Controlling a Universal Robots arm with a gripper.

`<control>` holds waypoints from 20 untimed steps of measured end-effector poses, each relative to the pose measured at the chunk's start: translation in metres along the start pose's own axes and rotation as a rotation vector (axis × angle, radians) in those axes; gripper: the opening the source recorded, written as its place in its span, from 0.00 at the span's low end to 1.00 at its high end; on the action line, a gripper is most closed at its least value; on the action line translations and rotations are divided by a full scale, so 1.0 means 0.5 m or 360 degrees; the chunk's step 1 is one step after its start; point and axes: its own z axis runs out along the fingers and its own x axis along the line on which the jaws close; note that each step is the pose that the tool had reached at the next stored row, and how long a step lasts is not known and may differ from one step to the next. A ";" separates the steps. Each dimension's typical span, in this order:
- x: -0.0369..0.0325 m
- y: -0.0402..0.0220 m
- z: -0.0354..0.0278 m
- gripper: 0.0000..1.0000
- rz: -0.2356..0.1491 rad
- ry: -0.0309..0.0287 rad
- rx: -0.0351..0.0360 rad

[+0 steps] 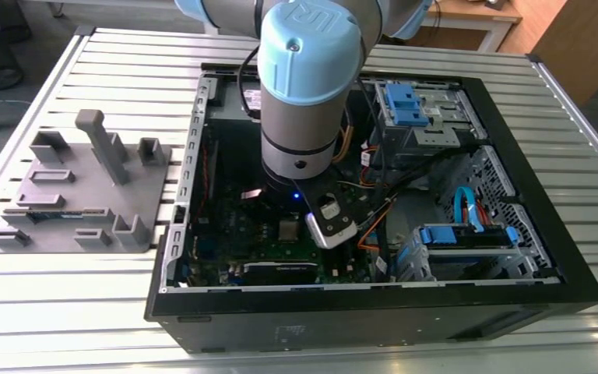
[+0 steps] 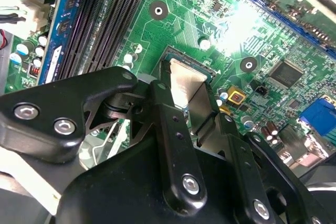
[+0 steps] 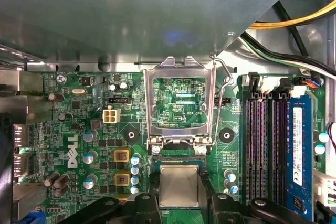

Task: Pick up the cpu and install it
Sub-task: 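Place the cpu into insertion slot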

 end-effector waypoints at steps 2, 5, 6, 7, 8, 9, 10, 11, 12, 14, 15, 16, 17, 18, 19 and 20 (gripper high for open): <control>0.000 0.000 0.000 0.39 0.0000 0.00000 0.0000; 0.000 0.000 0.000 0.39 0.0000 -0.00002 0.0000; 0.000 0.000 0.001 0.39 0.0000 -0.00001 0.0000; 0.000 0.000 0.001 0.39 0.0000 -0.00003 0.0000; 0.000 0.000 0.001 0.39 0.0000 -0.00008 -0.0001; 0.000 0.000 0.001 0.40 0.0000 -0.00009 -0.0001; 0.000 0.000 0.001 0.40 0.0000 -0.00005 -0.0001; 0.000 0.000 0.001 0.46 0.0000 -0.00004 -0.0001; 0.000 0.000 0.001 0.46 0.0000 -0.00003 -0.0001; 0.000 0.000 0.000 0.46 0.0000 -0.00001 0.0000; 0.000 0.000 -0.002 0.46 0.0000 -0.00001 0.0000; 0.000 0.000 -0.005 0.46 0.0000 -0.00002 0.0000; 0.000 0.000 -0.008 0.46 0.0000 -0.00002 0.0000; 0.000 0.000 -0.011 0.46 0.0000 -0.00003 0.0000; 0.000 0.001 -0.016 0.46 0.0000 -0.00003 0.0000; 0.000 0.001 -0.018 0.46 0.0000 -0.00003 0.0000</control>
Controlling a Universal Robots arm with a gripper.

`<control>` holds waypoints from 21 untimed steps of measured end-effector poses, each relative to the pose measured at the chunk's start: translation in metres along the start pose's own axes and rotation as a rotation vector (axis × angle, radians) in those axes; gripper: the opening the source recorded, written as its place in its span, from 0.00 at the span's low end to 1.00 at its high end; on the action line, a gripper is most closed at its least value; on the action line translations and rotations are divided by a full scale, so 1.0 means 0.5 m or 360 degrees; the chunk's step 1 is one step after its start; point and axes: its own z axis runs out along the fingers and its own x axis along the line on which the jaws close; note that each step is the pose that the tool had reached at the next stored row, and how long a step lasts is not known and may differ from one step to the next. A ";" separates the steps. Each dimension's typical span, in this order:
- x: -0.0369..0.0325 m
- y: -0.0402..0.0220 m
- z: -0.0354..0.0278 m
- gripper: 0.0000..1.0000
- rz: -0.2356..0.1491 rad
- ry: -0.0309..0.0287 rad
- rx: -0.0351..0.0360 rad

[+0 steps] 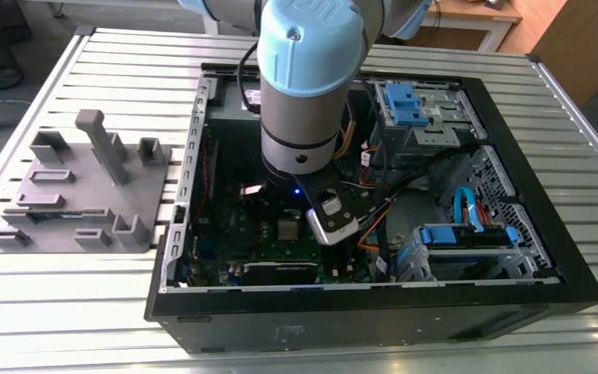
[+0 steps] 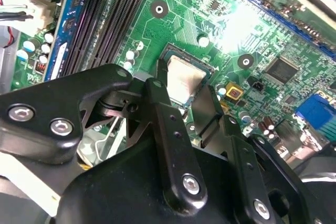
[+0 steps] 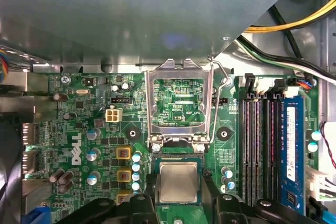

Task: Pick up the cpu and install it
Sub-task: 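Place the cpu into insertion slot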

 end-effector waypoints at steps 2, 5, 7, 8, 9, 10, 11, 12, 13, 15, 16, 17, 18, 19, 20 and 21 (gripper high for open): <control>0.000 0.000 -0.001 0.46 0.0000 -0.00001 0.0000; 0.000 0.000 -0.001 0.46 0.0000 0.00000 0.0000; 0.000 0.000 -0.002 0.46 0.0000 0.00000 0.0000; 0.000 0.000 -0.002 0.44 0.0000 0.00000 0.0000; 0.000 0.000 -0.002 0.38 0.0000 0.00000 0.0000; 0.000 0.000 -0.002 0.38 0.0000 0.00001 0.0000; 0.000 0.000 -0.002 0.32 0.0000 0.00001 0.0000; 0.000 0.000 -0.002 0.26 0.0000 0.00000 0.0000; 0.000 0.000 -0.002 0.26 0.0000 0.00001 0.0000; 0.000 0.000 -0.002 0.15 0.0000 0.00001 0.0000; 0.000 0.000 -0.002 0.15 0.0000 0.00000 0.0000; 0.000 0.000 -0.002 0.11 0.0000 0.00000 0.0000; 0.000 0.000 -0.003 0.11 0.0000 0.00001 0.0000; 0.000 0.000 -0.003 0.11 0.0000 0.00001 0.0000; 0.000 0.000 -0.003 0.11 0.0000 0.00001 0.0000; 0.000 0.000 -0.003 0.11 0.0000 0.00000 0.0000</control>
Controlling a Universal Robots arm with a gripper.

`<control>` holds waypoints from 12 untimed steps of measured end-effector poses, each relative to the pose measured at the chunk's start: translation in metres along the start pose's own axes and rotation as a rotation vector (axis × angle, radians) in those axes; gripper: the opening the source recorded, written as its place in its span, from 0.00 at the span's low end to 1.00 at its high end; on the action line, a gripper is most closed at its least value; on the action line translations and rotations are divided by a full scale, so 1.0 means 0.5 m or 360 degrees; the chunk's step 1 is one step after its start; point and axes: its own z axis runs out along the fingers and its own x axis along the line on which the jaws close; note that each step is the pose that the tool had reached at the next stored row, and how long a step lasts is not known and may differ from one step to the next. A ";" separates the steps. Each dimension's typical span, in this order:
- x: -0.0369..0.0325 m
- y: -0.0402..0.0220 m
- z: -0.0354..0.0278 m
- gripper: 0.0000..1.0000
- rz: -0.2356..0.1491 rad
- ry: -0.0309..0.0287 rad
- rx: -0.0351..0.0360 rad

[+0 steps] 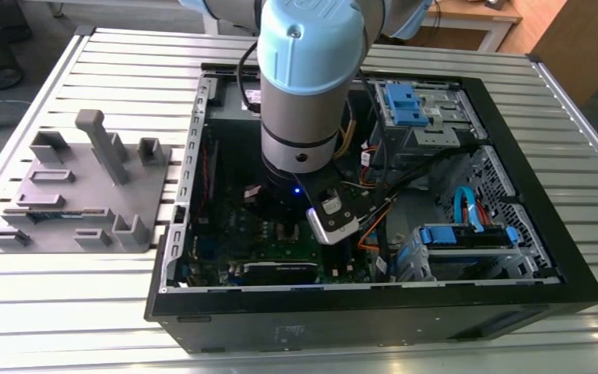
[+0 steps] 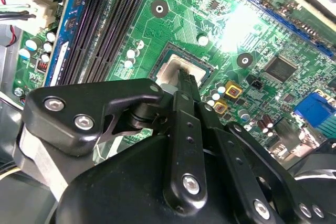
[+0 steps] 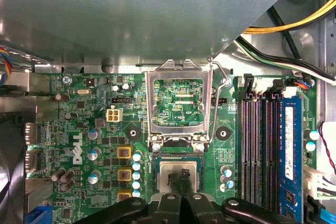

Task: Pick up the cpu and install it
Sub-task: 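Place the cpu into insertion slot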

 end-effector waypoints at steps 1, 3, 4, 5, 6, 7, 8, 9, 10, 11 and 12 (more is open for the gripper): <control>0.001 0.000 0.000 0.11 0.0000 -0.00001 0.0000; 0.002 0.000 0.002 0.11 0.0000 -0.00006 0.0000; 0.002 0.000 0.003 0.11 0.0000 -0.00007 0.0000; 0.002 0.000 0.006 0.11 0.0000 -0.00008 0.0000; 0.002 0.000 0.008 0.11 0.0000 -0.00010 0.0000; 0.002 0.000 0.010 0.11 0.0000 -0.00012 0.0000; 0.002 0.000 0.010 0.11 0.0000 -0.00011 0.0000; 0.002 0.000 0.011 0.11 0.0000 -0.00011 0.0000; 0.002 0.000 0.010 0.11 0.0000 -0.00011 0.0000; 0.002 0.000 0.011 0.11 0.0000 -0.00011 0.0000; 0.002 0.000 0.013 0.11 0.0000 -0.00014 0.0000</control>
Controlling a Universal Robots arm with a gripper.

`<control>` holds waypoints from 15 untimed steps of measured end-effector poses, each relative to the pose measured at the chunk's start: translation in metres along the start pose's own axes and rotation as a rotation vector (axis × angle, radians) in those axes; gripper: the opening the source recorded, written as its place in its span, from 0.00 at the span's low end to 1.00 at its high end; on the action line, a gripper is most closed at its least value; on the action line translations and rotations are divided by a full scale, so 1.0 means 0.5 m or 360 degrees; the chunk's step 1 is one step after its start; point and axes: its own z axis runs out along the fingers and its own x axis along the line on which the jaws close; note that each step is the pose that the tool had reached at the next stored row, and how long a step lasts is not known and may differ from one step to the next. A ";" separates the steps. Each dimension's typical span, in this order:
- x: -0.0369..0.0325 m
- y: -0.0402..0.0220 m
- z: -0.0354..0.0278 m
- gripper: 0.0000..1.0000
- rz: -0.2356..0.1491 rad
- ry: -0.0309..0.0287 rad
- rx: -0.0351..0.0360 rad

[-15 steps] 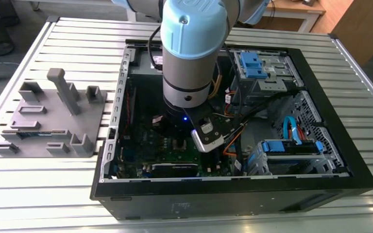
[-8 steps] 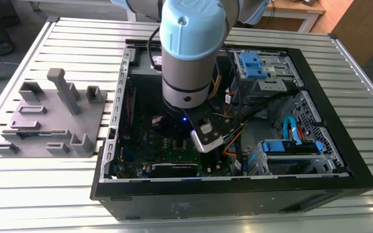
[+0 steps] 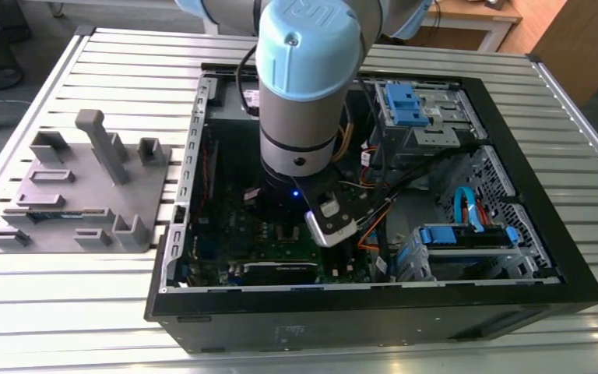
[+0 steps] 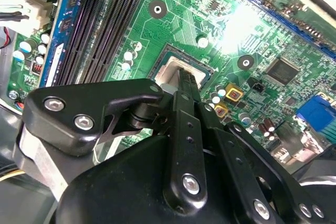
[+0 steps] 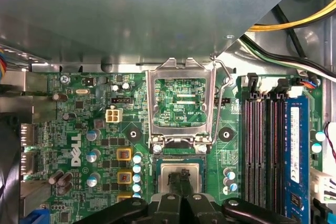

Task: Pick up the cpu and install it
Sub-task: 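Place the cpu into insertion slot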

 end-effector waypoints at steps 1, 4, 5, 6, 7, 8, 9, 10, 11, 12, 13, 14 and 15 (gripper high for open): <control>0.000 0.000 0.002 0.11 0.0000 0.00004 0.0001; 0.000 0.000 0.002 0.11 0.0000 0.00005 0.0001; 0.000 0.000 0.002 0.11 0.0000 0.00003 0.0001; 0.000 0.000 0.003 0.11 0.0000 0.00002 0.0001; 0.000 0.000 0.003 0.11 0.0000 0.00003 0.0001; 0.000 0.000 0.004 0.11 0.0000 0.00005 0.0001; 0.000 0.000 0.004 0.11 0.0000 0.00005 0.0001; 0.000 0.000 0.004 0.11 0.0000 0.00006 0.0001; 0.000 0.000 0.004 0.11 0.0000 0.00005 0.0001; 0.000 0.000 0.004 0.11 0.0000 0.00004 0.0001; 0.000 0.000 0.004 0.11 0.0000 0.00001 0.0000; 0.000 0.000 0.002 0.11 0.0000 -0.00006 -0.0001; 0.000 0.000 -0.001 0.11 0.0000 -0.00009 -0.0002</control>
